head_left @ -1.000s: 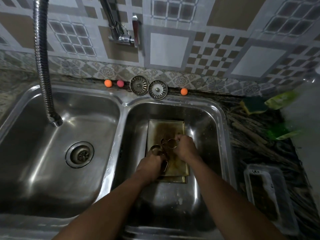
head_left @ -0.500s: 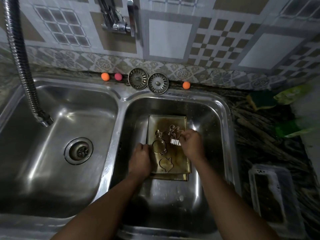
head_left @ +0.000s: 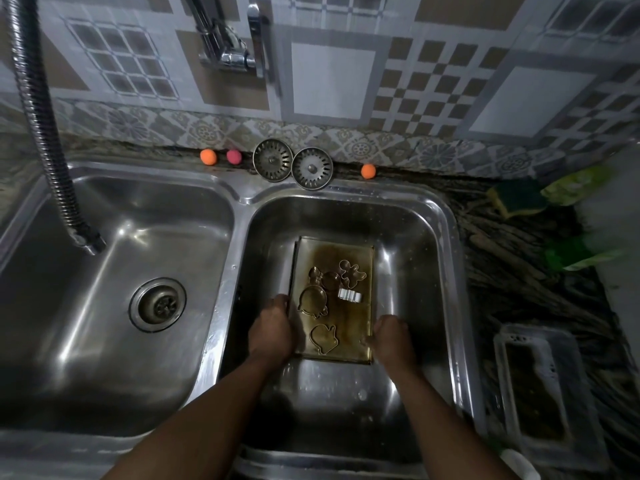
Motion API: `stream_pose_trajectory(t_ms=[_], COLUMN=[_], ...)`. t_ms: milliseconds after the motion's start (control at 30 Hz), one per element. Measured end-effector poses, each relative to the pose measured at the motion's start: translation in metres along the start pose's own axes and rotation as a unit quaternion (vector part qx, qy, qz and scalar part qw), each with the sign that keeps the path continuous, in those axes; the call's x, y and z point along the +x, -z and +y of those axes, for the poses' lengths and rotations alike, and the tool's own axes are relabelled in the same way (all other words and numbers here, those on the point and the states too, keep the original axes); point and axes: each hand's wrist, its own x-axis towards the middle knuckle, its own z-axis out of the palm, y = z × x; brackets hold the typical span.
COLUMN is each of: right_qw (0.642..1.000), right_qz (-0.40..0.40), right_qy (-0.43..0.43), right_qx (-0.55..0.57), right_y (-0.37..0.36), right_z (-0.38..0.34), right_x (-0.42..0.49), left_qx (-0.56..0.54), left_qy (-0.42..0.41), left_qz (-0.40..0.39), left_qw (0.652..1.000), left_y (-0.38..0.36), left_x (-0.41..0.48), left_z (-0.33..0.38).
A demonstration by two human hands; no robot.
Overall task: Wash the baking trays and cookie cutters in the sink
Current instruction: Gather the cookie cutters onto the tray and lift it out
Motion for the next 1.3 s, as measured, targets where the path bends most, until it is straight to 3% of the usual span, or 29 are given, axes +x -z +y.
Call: stream_pose_trajectory(t_ms=[333, 667, 800, 933, 1033, 1167, 1300], right_qw=[0.999, 0.997, 0.99, 0.963, 0.977, 0.988, 0.991], right_qz=[0.005, 0.04, 0.068, 0.031, 0.0, -0.026, -0.037], right_qy=[0.03, 0.027, 0.029, -0.002, 0.042, 0.097, 0.127], right_qx=[0.033, 0.063, 0.121, 0.267, 0.209, 0.117, 0.005], right_y=[0.0, -0.012, -0.016, -0.009, -0.002, -0.004, -0.011], right_z=[0.006, 0.011, 0.011, -0.01, -0.023, -0.025, -0.017], right_x=[-0.013, -0.012, -0.008, 0.01, 0.027, 0.037, 0.043], left_qx=[-0.095, -0.047, -0.12, -0.286, -0.308, -0.175, -0.1], left_qy=[0.037, 0.029, 0.024, 0.047, -0.008, -0.09, -0.138], left_qz=[-0.036, -0.006, -0.024, -0.107, -0.12, -0.149, -0.185], left_qw=[0.994, 0.998, 0.992, 0.951, 0.944, 0.969, 0.968], left_y=[0.002, 0.001, -0.004, -0.007, -0.007, -0.011, -0.01], left_x=[-0.006, 0.003, 0.009, 0.022, 0.025, 0.023, 0.032], left_z=[-0.007, -0.017, -0.022, -0.014, -0.008, -0.006, -0.009])
